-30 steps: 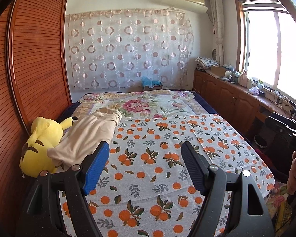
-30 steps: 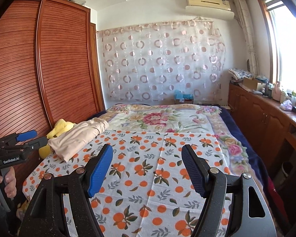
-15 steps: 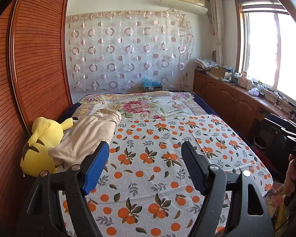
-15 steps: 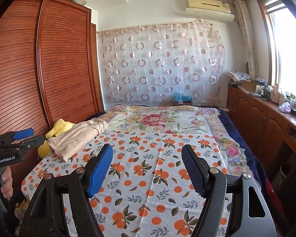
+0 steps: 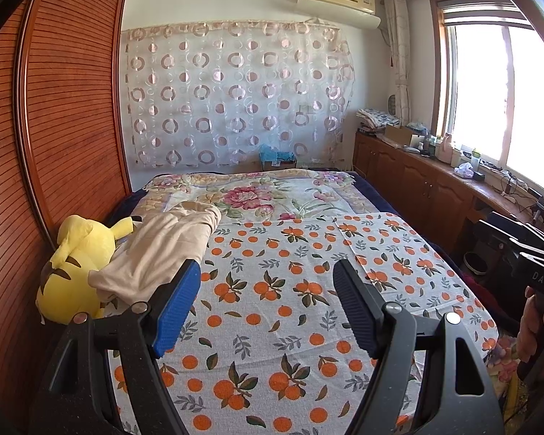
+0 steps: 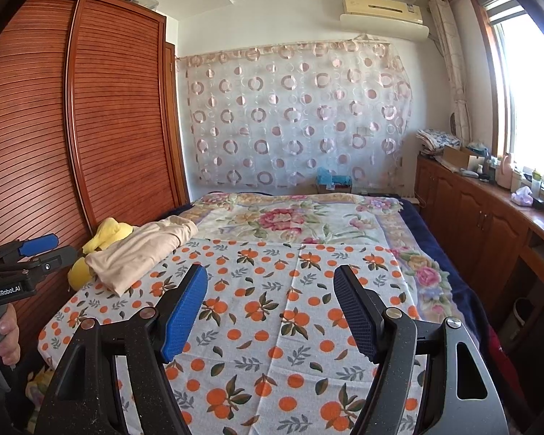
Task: Fold small clothes
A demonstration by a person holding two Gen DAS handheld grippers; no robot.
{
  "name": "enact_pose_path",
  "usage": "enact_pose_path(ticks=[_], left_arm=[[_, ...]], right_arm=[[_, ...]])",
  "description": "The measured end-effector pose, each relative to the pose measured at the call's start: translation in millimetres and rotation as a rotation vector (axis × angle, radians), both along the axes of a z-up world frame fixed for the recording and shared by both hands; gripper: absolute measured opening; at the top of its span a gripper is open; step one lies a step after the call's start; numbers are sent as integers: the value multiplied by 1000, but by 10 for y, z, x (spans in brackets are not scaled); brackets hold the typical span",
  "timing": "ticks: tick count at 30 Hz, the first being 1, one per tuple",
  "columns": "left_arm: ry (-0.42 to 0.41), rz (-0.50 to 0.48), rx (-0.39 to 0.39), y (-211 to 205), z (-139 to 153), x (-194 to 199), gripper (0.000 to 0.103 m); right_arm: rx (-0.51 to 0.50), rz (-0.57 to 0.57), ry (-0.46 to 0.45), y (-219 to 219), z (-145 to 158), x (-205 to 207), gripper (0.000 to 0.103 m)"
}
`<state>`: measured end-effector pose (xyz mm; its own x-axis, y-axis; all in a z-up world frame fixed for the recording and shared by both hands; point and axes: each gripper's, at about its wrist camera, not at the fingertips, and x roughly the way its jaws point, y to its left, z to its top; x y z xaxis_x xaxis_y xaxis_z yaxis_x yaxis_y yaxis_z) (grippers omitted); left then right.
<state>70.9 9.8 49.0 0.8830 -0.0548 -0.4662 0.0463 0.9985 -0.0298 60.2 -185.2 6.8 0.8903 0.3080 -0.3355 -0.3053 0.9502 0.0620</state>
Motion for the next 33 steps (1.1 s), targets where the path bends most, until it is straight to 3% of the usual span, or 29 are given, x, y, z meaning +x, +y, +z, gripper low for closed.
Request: enact_pose_path(ticks=[33], left_arm=[[-9,-4,0,-67,66,-46,76]], right_arm=[[1,6,-8,-60,7,-7,74]])
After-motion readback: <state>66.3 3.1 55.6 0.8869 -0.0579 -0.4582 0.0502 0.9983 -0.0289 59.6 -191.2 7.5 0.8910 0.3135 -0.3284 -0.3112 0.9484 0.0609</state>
